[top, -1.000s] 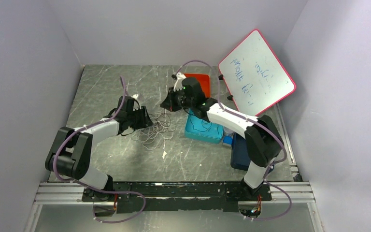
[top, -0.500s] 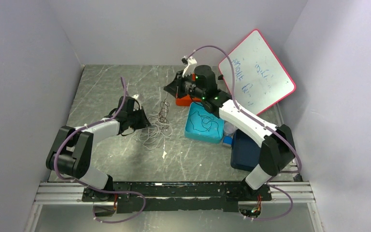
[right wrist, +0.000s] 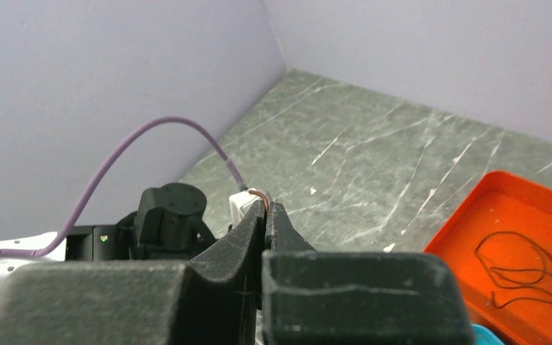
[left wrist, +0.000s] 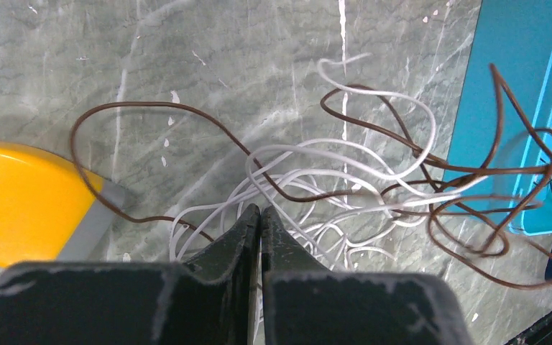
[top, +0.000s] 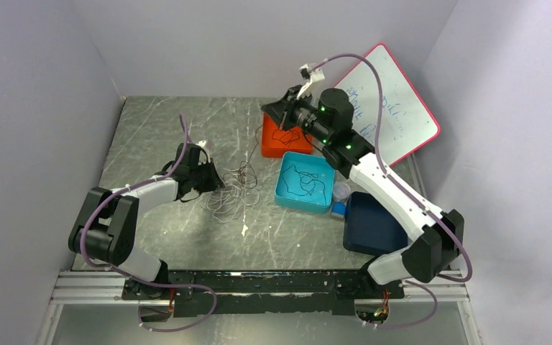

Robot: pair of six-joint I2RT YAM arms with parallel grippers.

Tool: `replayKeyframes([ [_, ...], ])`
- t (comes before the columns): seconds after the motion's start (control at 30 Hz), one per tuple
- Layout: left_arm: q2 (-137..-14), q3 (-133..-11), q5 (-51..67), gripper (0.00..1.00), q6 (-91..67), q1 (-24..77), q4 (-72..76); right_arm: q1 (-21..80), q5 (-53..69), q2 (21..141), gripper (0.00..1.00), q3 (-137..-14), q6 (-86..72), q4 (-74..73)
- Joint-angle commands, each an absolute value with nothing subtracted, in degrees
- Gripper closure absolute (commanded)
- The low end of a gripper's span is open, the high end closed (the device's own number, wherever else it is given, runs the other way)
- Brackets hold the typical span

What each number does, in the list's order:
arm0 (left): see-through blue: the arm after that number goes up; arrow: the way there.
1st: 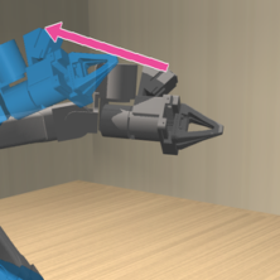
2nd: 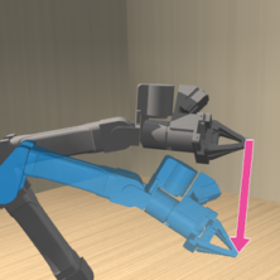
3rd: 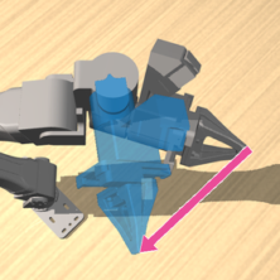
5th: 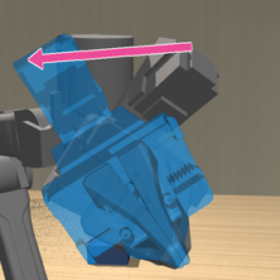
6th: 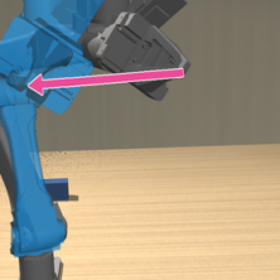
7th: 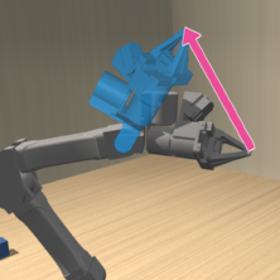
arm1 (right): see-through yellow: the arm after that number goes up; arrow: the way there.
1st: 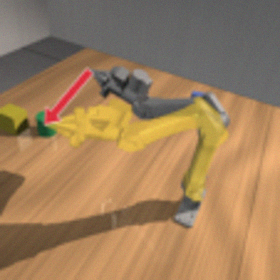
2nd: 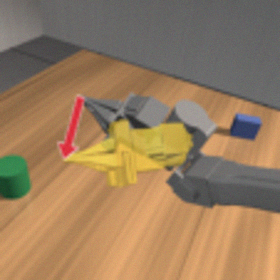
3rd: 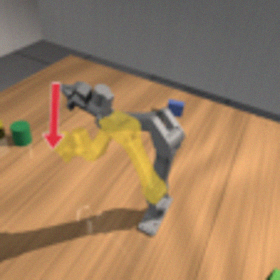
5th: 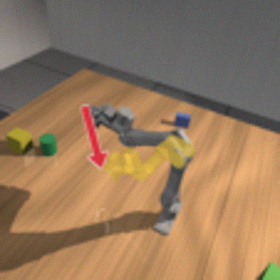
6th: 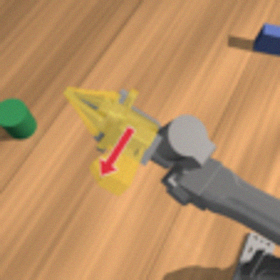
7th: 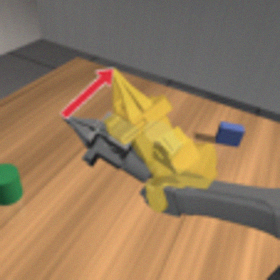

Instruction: Untangle the cables

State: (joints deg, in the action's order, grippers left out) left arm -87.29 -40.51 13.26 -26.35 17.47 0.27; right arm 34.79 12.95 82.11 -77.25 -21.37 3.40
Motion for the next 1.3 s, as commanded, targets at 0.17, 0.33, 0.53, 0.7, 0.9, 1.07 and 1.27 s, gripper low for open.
replayKeyframes([
  [0.17,-86.79,-40.14,13.02,0.93,-26.1,17.67,2.2,32.29,7.15,75.08,1.0,-76.99,-18.82,6.77],
  [0.33,-86.98,-40.31,13.09,0.93,-26.1,17.74,2.29,31.25,5.82,73.08,1.0,-78.22,-17.9,7.14],
  [0.53,-87.15,-40.21,13.27,0.93,-26.1,17.75,2.29,30.29,5.24,72.7,1.0,-81.86,-16.49,8.63],
  [0.7,-86.88,-39.97,12.59,0.93,-26.1,17.75,2.11,29.57,4.68,72.8,1.0,-85.44,-15.02,9.22],
  [0.9,-87.42,-39.87,12.25,0.93,-26.19,17.75,2.15,29.22,2.96,71.88,1.0,-87.98,-12.04,9.73],
  [1.07,-88.42,-40.86,11.67,0.93,-26.52,17.75,1.31,28.99,-0.39,70.4,1.0,-90.56,-8.15,9.54],
  [1.27,-89.75,-41.67,11.92,0.93,-26.63,17.75,0.86,28.96,-1.73,68.81,1.0,-92.42,-6.02,9.23],
])
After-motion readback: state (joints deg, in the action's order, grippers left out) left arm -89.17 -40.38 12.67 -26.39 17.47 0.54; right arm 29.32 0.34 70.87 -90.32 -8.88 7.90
